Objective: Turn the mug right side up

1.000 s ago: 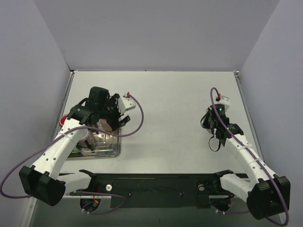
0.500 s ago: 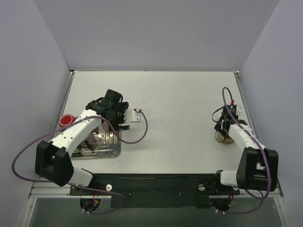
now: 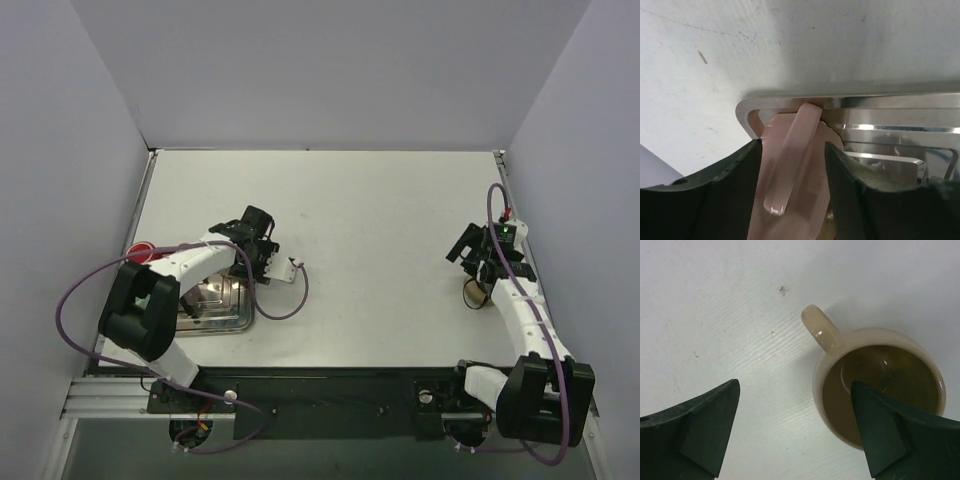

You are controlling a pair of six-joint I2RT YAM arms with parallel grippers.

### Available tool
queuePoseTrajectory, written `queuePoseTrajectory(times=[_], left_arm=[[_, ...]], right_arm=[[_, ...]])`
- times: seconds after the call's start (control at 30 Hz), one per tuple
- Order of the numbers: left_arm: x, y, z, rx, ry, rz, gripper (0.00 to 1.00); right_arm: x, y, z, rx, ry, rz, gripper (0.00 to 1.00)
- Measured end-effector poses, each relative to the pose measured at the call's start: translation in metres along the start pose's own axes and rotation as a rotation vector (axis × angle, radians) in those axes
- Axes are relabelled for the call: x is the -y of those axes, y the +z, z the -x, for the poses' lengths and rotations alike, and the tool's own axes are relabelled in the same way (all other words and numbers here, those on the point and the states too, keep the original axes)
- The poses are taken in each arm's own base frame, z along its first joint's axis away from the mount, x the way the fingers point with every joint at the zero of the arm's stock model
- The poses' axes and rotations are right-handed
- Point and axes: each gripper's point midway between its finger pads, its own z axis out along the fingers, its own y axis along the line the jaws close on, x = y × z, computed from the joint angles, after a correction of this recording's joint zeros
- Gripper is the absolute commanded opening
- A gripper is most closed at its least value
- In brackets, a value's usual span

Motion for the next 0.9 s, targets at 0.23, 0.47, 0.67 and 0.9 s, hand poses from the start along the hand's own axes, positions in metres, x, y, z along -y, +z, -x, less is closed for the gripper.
queuePoseTrajectory(times=[0.23, 0.47, 0.67, 0.9], left_arm=[[-0.003, 0.017, -0.007, -0.078, 0.045, -0.015, 0.00], [-0.003, 0.000, 0.016, 0.001, -0.006, -0.018, 0.00], [-0.071, -0.074, 0.050, 0.231, -0.380, 0.114, 0.00], [-0.123, -0.215, 0.113, 0.873, -0.827, 0.145, 0.00]], right_arm=[[-0.008, -0.035, 0.010, 0.070, -0.014, 0.067, 0.87], [-0.020, -0.070, 0.016, 0.120, -0.055, 0.136, 0.87], [-0.084, -0.120, 0.015, 0.192, -0.195, 0.392, 0.89], [-0.205, -0.219, -0.036, 0.213, -0.315, 1.062, 0.89]])
